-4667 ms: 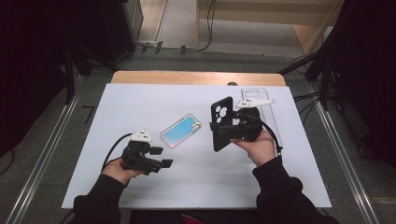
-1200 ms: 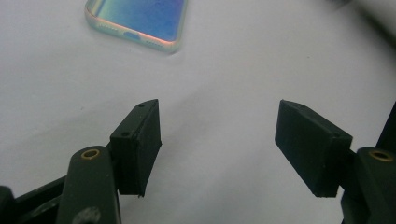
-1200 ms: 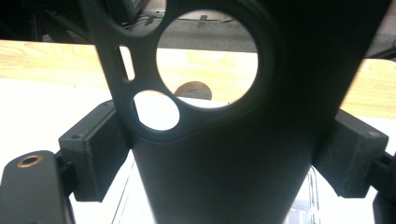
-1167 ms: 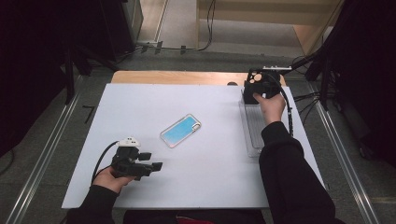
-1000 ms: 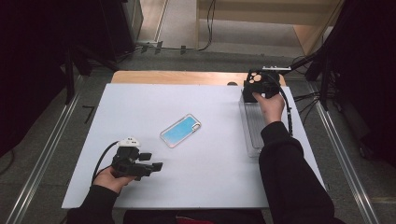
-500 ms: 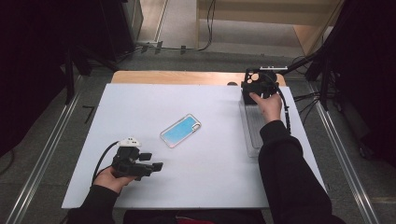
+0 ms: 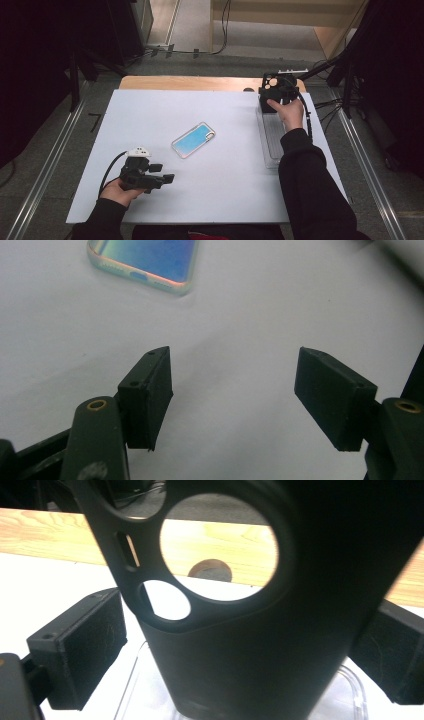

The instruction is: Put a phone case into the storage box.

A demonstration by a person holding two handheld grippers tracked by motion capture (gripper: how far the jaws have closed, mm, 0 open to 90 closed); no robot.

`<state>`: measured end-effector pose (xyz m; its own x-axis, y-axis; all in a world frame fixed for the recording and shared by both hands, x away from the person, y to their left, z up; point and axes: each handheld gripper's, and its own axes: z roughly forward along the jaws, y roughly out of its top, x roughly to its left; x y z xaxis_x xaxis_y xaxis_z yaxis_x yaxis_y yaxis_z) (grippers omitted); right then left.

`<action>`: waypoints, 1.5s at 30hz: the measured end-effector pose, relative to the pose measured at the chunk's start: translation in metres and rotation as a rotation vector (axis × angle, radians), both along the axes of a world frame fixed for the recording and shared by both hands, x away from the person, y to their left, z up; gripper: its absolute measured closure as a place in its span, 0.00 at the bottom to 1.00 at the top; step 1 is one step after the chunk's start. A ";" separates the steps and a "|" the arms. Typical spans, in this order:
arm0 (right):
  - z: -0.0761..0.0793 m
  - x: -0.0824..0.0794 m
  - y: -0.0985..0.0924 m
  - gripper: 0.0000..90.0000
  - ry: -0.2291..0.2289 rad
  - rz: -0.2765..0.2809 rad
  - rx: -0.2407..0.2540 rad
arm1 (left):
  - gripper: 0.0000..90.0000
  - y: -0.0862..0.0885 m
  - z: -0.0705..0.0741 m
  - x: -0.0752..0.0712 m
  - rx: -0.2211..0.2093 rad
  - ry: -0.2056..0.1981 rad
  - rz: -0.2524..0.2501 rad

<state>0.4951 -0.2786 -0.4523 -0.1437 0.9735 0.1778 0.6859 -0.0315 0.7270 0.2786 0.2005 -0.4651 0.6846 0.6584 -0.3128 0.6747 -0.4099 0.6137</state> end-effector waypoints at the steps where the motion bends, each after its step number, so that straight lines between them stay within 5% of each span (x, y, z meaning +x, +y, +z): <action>1: 0.000 0.000 0.000 0.01 0.000 0.000 0.000 | 0.35 0.000 0.000 0.000 0.000 0.000 0.000; 12: 0.011 -0.008 -0.008 0.01 0.025 -0.001 0.032 | 0.35 0.001 0.001 0.001 0.000 0.000 0.001; 24: 0.027 -0.025 -0.006 0.01 0.101 0.001 -0.004 | 0.35 0.001 0.004 0.002 -0.004 -0.006 0.004; 31: 0.036 -0.042 -0.010 0.01 0.089 0.027 0.030 | 0.35 0.001 0.007 0.007 -0.011 -0.006 0.006; 34: 0.040 -0.055 -0.009 0.01 0.078 0.070 0.058 | 0.35 0.000 0.008 0.010 -0.016 -0.010 0.001; 37: 0.043 -0.069 -0.001 0.16 0.083 0.120 0.052 | 0.35 -0.001 0.010 0.012 -0.020 -0.015 -0.005; 43: 0.046 -0.085 0.010 0.16 0.083 0.193 0.093 | 0.35 -0.001 0.012 0.018 -0.039 -0.001 -0.007; 45: 0.048 -0.095 0.017 0.16 0.071 0.273 0.112 | 0.35 -0.002 0.012 0.020 -0.047 0.007 -0.009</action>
